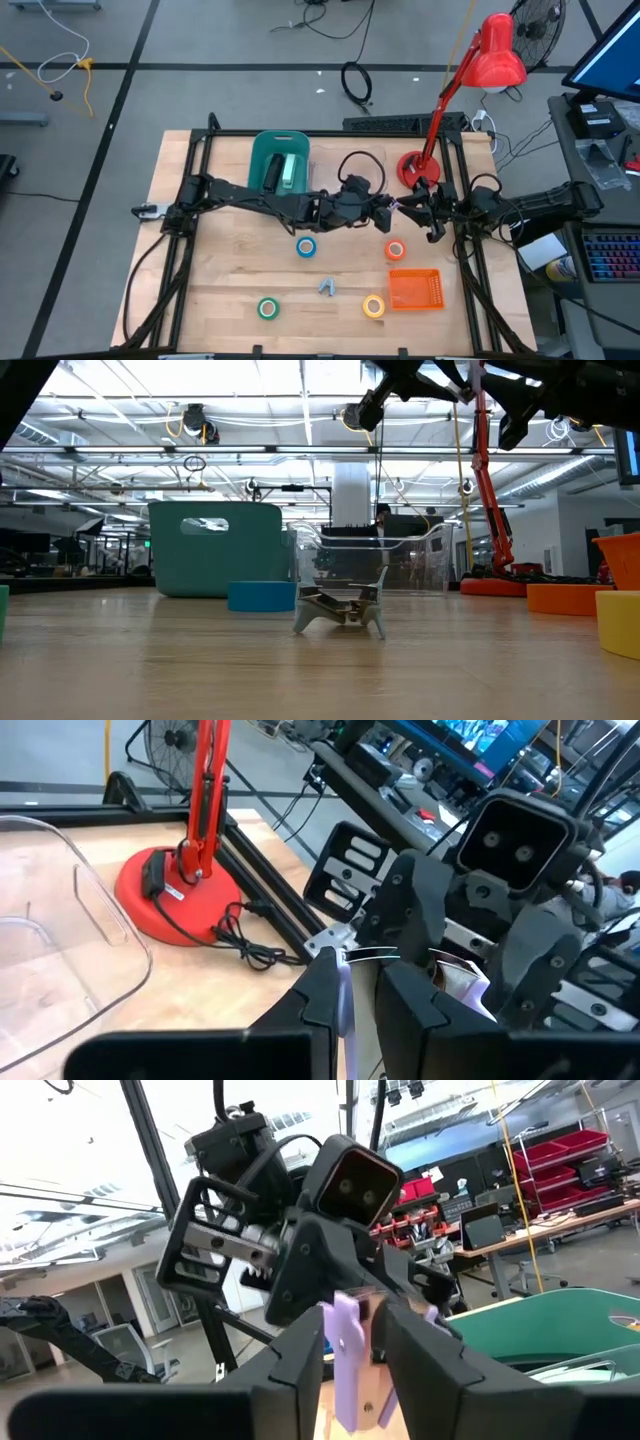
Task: Pick and place Stapler, Stapler remover, tape
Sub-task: Put the purple staple remover into the orange bin
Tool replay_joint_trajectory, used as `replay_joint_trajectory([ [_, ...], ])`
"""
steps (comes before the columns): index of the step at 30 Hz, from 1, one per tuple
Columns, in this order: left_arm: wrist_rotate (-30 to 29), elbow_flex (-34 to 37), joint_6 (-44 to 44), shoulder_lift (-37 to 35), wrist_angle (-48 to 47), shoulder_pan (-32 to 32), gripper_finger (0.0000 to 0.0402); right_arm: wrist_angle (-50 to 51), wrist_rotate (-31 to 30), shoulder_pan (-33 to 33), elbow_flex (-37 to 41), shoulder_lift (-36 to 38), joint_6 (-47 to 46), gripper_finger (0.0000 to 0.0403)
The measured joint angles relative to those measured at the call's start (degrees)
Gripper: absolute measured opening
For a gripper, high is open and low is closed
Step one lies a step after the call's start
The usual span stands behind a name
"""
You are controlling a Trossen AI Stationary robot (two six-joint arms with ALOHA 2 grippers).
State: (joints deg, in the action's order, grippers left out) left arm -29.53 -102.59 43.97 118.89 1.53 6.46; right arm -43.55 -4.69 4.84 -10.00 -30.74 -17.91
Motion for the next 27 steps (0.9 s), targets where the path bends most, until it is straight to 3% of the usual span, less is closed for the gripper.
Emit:
replay_joint_trajectory([
  [27, -0.17, 0.0, -0.34, 0.0, 1.67, -0.35, 0.0039, 0.0, 0.28, 0.0, 0.02, 0.04, 0.48, 0.0003],
])
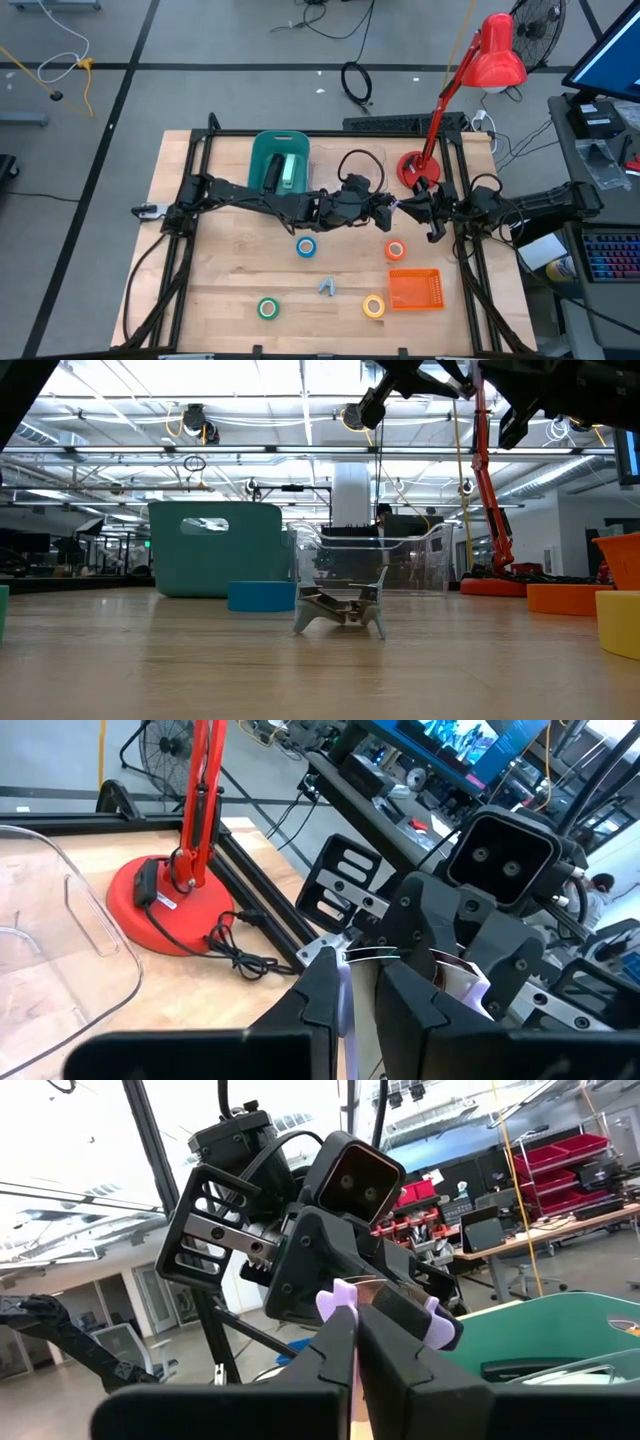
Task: Pick and place Stapler, Stapler remover, tape
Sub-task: Put the purple staple remover into the orange bin
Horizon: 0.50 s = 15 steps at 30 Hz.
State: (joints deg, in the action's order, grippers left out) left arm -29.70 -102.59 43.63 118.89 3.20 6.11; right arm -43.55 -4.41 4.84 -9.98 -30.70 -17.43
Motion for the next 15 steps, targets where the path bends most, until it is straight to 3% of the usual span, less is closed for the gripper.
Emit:
replay_joint_trajectory([
  [12, 1.38, 0.0, 0.29, 0.0, -0.01, -0.14, 0.004, 0.04, 0.2, 0.0, 0.02, 0.0, -0.46, 0.0001],
  [15, 3.03, 0.0, 0.36, 0.0, 0.0, -0.44, 0.0071, 0.04, 0.24, 0.02, 0.02, 0.0, -1.17, 0.0001],
])
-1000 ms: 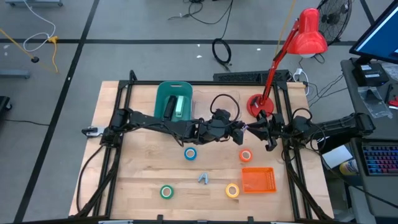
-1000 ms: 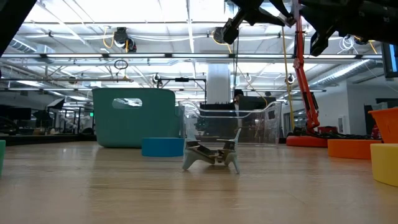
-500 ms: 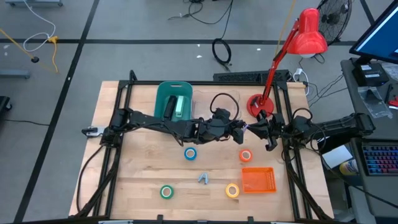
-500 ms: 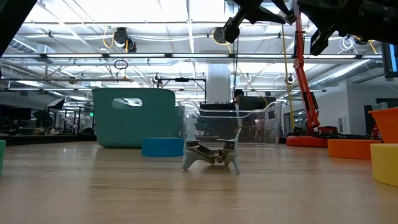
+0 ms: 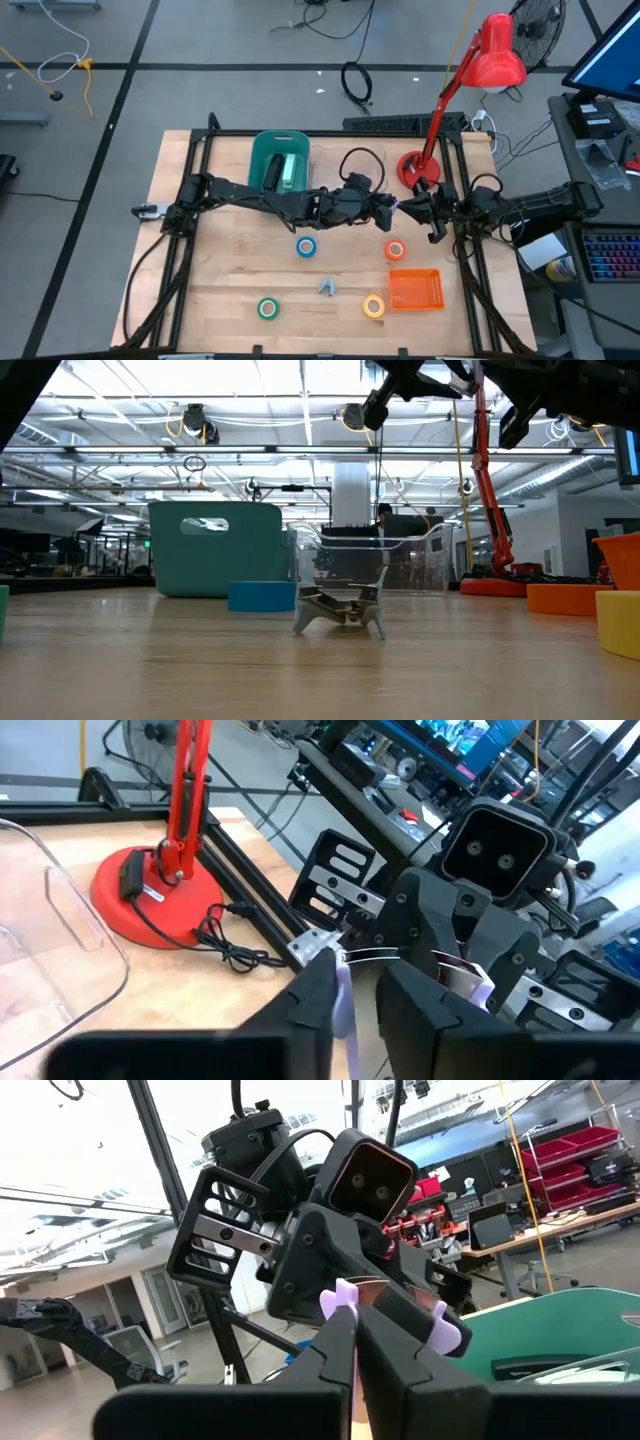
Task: Pick and place Stapler, Stapler remover, tape
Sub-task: Put the purple staple remover into the orange bin
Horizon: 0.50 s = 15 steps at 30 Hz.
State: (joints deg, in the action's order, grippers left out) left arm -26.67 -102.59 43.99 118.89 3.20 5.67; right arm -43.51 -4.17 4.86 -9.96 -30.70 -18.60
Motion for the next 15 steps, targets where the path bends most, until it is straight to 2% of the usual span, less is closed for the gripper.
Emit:
replay_joint_trajectory([
  [7, 3.1, 0.02, 0.11, 0.0, -0.05, -0.63, 0.0153, -0.07, 0.18, 0.02, 0.04, 0.02, -0.23, 0.0001],
  [15, 7.35, 0.02, -2.07, -0.14, -1.4, -1.7, 0.021, 0.17, 0.49, 0.04, 0.04, 0.96, -0.25, 0.0],
])
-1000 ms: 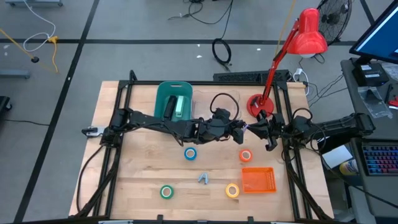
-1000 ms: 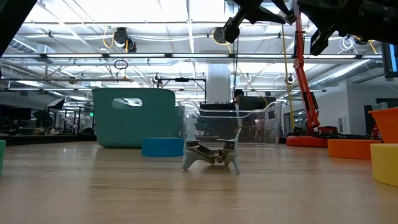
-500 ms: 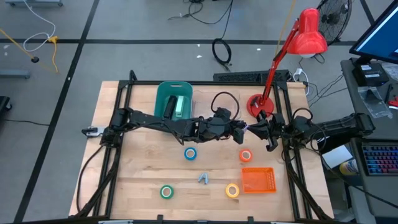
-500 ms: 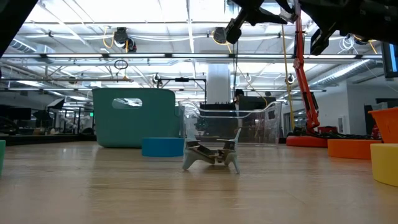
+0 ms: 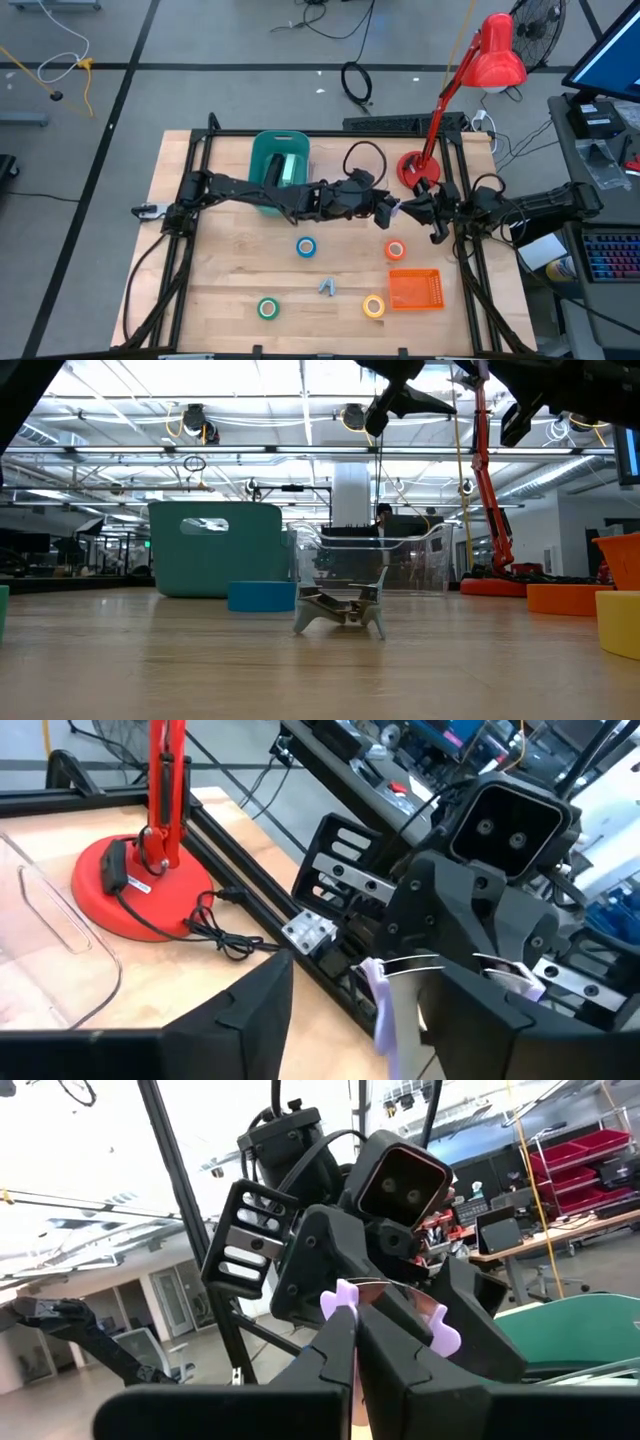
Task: Pick and place Stapler, Stapler remover, tape
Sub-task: Put the purple staple remover into the orange bin
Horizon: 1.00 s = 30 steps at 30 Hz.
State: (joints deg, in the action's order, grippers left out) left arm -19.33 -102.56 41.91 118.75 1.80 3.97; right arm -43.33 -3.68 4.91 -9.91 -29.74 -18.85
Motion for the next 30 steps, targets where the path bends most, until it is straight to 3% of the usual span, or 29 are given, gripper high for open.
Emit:
replay_joint_trajectory([
  [18, 12.61, 0.02, -1.54, -0.84, -6.12, -2.26, 0.0225, 2.43, 0.11, 0.02, 0.0, 0.26, -1.11, 0.0],
  [30, 13.48, 0.02, -1.29, -0.84, -6.21, -2.76, 0.0225, 2.14, -0.72, 0.02, 0.0, 0.28, -1.3, 0.0],
])
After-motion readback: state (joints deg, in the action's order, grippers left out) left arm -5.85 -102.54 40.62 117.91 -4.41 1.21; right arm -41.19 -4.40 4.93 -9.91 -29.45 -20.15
